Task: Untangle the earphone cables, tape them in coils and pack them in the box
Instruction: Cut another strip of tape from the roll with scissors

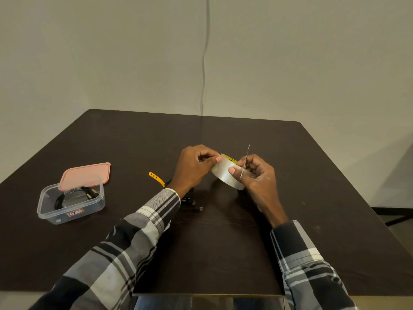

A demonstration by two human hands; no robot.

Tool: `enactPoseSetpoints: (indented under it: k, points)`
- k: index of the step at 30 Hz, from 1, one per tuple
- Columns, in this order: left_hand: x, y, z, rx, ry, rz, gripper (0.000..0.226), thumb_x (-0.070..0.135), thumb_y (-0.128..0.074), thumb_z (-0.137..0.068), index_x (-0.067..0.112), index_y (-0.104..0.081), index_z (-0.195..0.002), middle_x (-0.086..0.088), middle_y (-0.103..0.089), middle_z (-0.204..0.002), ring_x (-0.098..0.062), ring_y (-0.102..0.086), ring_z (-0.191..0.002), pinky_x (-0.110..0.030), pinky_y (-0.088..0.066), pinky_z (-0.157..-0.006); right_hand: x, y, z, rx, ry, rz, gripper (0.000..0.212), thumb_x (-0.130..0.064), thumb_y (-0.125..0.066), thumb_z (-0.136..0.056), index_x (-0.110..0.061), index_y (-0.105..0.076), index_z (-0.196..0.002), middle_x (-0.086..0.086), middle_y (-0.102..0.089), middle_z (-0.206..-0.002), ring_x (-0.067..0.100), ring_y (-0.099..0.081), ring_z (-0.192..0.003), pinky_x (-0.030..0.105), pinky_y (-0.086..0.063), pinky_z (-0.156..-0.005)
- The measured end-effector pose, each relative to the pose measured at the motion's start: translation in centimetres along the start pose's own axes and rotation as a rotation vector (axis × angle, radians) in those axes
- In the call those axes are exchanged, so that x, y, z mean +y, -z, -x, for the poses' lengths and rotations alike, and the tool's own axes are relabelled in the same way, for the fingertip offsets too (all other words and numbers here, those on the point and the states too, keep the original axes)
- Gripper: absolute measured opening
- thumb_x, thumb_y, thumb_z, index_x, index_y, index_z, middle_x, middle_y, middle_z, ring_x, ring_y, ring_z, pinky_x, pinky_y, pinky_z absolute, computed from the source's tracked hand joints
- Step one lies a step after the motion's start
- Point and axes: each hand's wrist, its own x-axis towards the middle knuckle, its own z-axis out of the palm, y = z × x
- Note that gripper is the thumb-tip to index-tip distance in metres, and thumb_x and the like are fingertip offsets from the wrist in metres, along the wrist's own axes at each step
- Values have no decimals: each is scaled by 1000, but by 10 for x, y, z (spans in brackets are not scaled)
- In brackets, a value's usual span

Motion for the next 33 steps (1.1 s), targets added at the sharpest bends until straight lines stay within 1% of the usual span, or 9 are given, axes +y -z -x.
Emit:
enactPoseSetpoints:
  k: [5,8,14,17,21,25,27,30,33]
  points:
    - [4,0,1,-30,-177,-274,10,20,-64,-91,14,-71,-89,8,-63,-84,-11,-58,-75,-28,-48,-66,1,1,0,3,-10,-13,19,-14,-82,-81,-9,-64,-85,0,-65,-79,9,-59,-71,20,-47,-60]
    - [9,-5,2,-46,-179,-381,9,18,-59,-96,14,-65,-90,10,-57,-88,-8,-52,-77,-23,-40,-68,0,0,0,2,-15,-29,21,-21,-81,-79,-11,-63,-84,0,-64,-77,11,-58,-70,24,-48,-60]
    - [21,-12,3,-17,-73,-436,8,14,-53,-94,10,-58,-90,0,-62,-91,-21,-58,-81,-40,-50,-72,2,2,0,-7,-11,-32,19,-20,-81,-79,-15,-63,-83,3,-66,-79,13,-60,-72,25,-49,-61]
    - [21,-12,3,4,-34,-412,8,16,-53,-95,14,-58,-89,4,-62,-87,-18,-58,-78,-38,-50,-70,3,0,0,-21,-24,-35,18,-14,-82,-80,-14,-64,-83,4,-66,-80,13,-61,-73,25,-50,-61]
    - [22,-5,3,16,36,-347,8,19,-53,-97,19,-58,-91,6,-65,-84,-12,-60,-74,-25,-46,-64,1,-2,1,-35,-64,-97,19,-18,-81,-77,-12,-64,-84,5,-67,-80,16,-61,-74,26,-50,-62]
    - [32,7,-7,18,218,-138,17,22,-40,-101,24,-50,-88,6,-72,-78,-13,-70,-72,-35,-54,-70,0,-3,2,-16,-99,-119,21,-21,-80,-75,-11,-64,-84,7,-66,-81,17,-60,-75,27,-49,-61]
    - [42,17,-18,16,247,-36,20,22,-35,-103,25,-46,-87,3,-74,-76,-14,-72,-68,-37,-54,-68,0,-3,1,2,-129,-154,19,-21,-79,-74,-14,-63,-83,6,-66,-80,17,-59,-75,27,-47,-61]
    - [52,32,-30,-14,188,-68,14,23,-51,-99,22,-58,-88,3,-74,-76,-10,-72,-65,-27,-50,-61,0,-2,1,-5,-152,-190,18,-19,-80,-74,-17,-64,-81,5,-66,-81,19,-60,-77,31,-47,-63]
    - [45,35,-27,-19,171,-135,11,27,-73,-85,18,-67,-89,5,-73,-75,-7,-70,-64,-25,-53,-63,0,-2,2,-26,-153,-210,19,-18,-80,-75,-14,-64,-84,6,-67,-82,21,-60,-78,34,-48,-64]
